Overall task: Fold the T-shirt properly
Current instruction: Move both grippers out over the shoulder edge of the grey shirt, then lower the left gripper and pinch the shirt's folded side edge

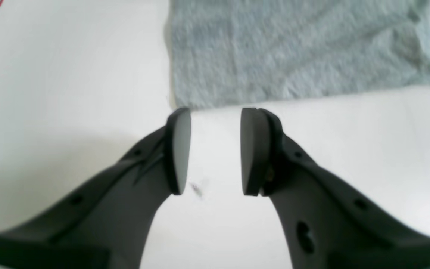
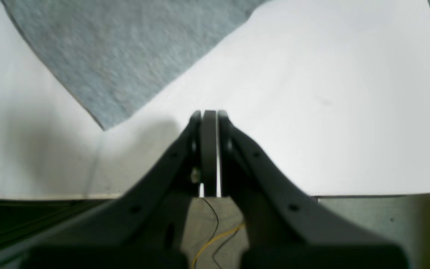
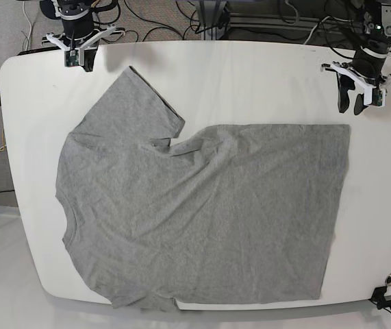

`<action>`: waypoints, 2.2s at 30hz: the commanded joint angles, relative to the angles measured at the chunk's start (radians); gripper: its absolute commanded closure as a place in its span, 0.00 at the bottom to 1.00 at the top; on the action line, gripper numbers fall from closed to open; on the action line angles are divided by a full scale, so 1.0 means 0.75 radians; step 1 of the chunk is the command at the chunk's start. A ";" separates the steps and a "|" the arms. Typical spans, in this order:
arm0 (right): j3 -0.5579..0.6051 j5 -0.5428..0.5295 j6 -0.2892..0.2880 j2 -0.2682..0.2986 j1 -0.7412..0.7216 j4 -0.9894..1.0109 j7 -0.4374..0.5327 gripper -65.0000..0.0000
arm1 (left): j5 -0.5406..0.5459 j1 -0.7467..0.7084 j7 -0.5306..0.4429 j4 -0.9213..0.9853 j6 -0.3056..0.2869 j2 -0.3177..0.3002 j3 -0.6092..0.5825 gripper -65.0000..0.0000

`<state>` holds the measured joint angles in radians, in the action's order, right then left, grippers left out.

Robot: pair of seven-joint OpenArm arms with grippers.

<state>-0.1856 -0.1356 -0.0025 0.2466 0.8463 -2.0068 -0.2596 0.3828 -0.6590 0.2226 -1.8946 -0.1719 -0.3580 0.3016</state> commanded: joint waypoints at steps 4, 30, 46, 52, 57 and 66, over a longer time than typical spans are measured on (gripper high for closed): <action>-0.001 -0.002 -0.008 0.013 -0.041 0.030 0.018 0.98 | 0.031 0.120 0.033 0.000 -0.002 -0.015 0.045 0.67; 0.013 0.002 -0.017 0.020 -0.154 0.068 -0.017 0.89 | 0.356 0.469 0.173 0.379 -0.058 -0.065 0.053 0.55; 0.026 -0.010 -0.035 0.018 -0.160 0.082 0.006 0.92 | 0.472 0.519 0.237 0.617 -0.142 -0.054 0.082 0.57; 0.031 -0.015 -0.032 0.020 -0.156 0.081 0.006 0.92 | 0.453 0.524 0.243 0.626 -0.152 -0.049 0.071 0.57; 0.033 -0.020 -0.031 0.018 -0.157 0.084 0.004 0.92 | 0.433 0.547 0.278 0.602 -0.153 -0.033 0.064 0.61; 0.036 -0.017 -0.033 0.019 -0.151 0.090 0.006 0.93 | 0.397 0.598 0.351 0.633 -0.166 -0.016 0.027 0.71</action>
<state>-0.1558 -0.1471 -0.0269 0.2520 0.7250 -1.9285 -0.2813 0.6731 -0.2192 0.5049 -1.4166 -0.2859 -0.3553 0.3214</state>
